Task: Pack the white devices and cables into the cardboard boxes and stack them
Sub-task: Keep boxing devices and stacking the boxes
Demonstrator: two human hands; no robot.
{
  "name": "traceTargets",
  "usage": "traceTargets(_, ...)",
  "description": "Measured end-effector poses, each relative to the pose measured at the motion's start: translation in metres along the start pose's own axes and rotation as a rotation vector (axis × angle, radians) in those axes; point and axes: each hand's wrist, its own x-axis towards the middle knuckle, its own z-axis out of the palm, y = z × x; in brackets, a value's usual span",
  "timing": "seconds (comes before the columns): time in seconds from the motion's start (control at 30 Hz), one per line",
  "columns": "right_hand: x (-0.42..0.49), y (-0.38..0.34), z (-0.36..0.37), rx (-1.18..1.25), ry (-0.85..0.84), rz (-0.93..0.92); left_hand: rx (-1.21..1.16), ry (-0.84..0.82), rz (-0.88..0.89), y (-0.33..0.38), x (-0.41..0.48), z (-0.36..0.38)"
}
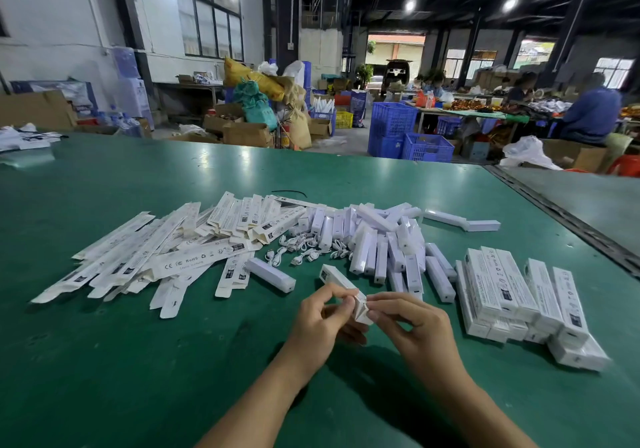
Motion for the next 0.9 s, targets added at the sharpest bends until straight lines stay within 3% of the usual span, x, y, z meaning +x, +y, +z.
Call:
traceTargets(0.43, 0.001, -0.006, -0.001, 0.258, -0.012, 0.341, 0.044, -0.202, -0.008, 0.003, -0.004, -0.006)
traceTargets(0.67, -0.002, -0.001, 0.009, 0.253, 0.014, 0.403, 0.245, -0.089, 0.116, -0.005, 0.002, -0.006)
traceTargets(0.77, 0.001, -0.002, 0.015, 0.421, 0.013, 0.592, 0.220, -0.011, 0.175, -0.006, 0.003, -0.008)
traceTargets(0.9, -0.001, -0.013, 0.019, 0.628, -0.130, 0.767, 0.308, 0.007, 0.242, -0.010, 0.003, -0.012)
